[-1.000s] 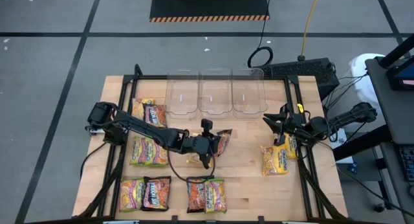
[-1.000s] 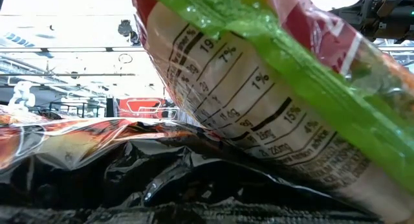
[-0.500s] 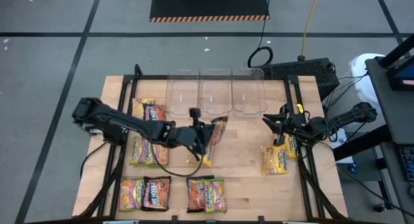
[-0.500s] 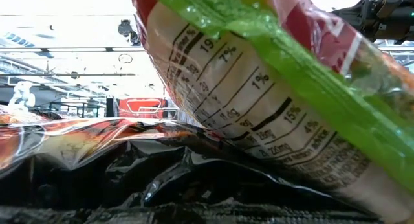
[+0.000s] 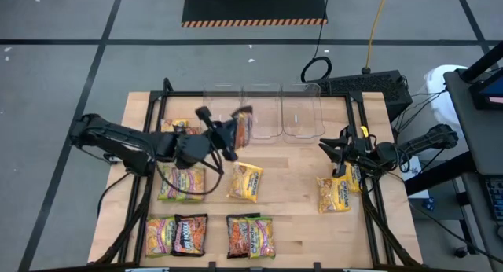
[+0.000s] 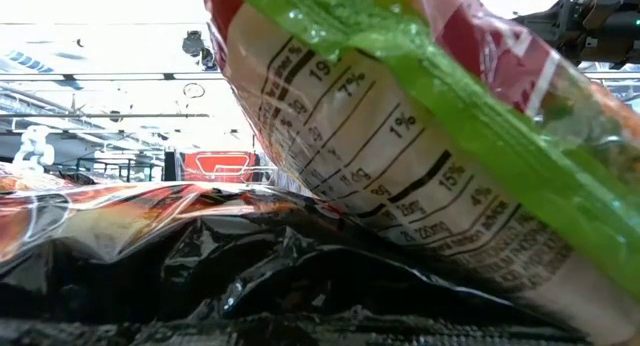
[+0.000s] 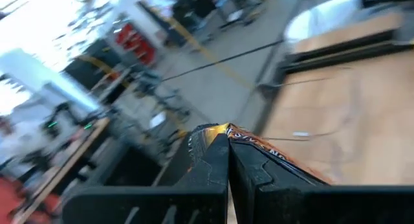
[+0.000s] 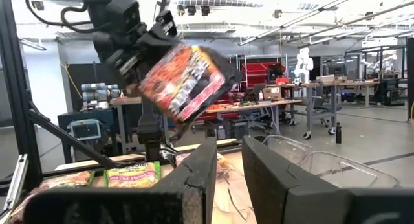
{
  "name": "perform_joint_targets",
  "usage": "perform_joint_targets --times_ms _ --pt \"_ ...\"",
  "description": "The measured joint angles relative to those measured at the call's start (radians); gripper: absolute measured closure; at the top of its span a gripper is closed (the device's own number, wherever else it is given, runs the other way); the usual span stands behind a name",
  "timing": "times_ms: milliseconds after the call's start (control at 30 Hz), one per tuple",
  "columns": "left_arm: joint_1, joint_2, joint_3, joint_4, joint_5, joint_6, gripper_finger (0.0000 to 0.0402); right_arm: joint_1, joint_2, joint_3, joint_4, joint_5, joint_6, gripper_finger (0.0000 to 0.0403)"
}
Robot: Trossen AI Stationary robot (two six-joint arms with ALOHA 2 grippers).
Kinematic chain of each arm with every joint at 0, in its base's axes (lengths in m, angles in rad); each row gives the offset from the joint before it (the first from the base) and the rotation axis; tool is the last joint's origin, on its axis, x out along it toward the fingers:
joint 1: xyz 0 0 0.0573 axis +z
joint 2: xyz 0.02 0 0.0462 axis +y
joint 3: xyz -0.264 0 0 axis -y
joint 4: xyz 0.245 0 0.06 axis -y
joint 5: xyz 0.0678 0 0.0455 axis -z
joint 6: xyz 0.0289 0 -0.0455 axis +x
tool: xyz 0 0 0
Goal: Sort Maruchan noodles
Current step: Put the black noodle pack into the left transparent bin
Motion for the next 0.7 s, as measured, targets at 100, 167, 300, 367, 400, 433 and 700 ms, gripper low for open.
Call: perform_joint_targets --times_ms 100,167,300,367,400,433,700 --pt "0.015 -0.008 0.000 -0.001 -0.081 -0.018 0.0402 0.000 0.000 0.000 0.000 0.000 0.002 0.0332" --pt "0.026 -0.008 0.000 -0.001 -0.149 -0.036 0.0402 0.000 0.000 0.000 0.000 0.000 0.002 0.0332" --pt "0.046 -0.009 0.000 -0.002 -0.264 -0.064 0.0402 0.000 0.000 0.000 0.000 0.000 0.004 0.0332" --pt "0.056 -0.009 0.000 -0.003 -0.289 -0.082 0.0402 0.000 0.000 0.000 0.000 0.000 0.004 0.0332" --pt "0.061 -0.009 0.000 -0.003 -0.300 -0.094 0.0402 0.000 0.000 0.000 0.000 0.000 0.004 0.0332" --pt "0.067 -0.009 0.000 -0.003 -0.314 -0.104 0.0402 0.000 0.000 0.000 0.000 0.000 0.004 0.0332" --pt "0.107 -0.009 0.000 -0.009 -0.393 -0.157 0.0401 0.000 0.000 0.000 0.000 0.000 0.004 0.0332"
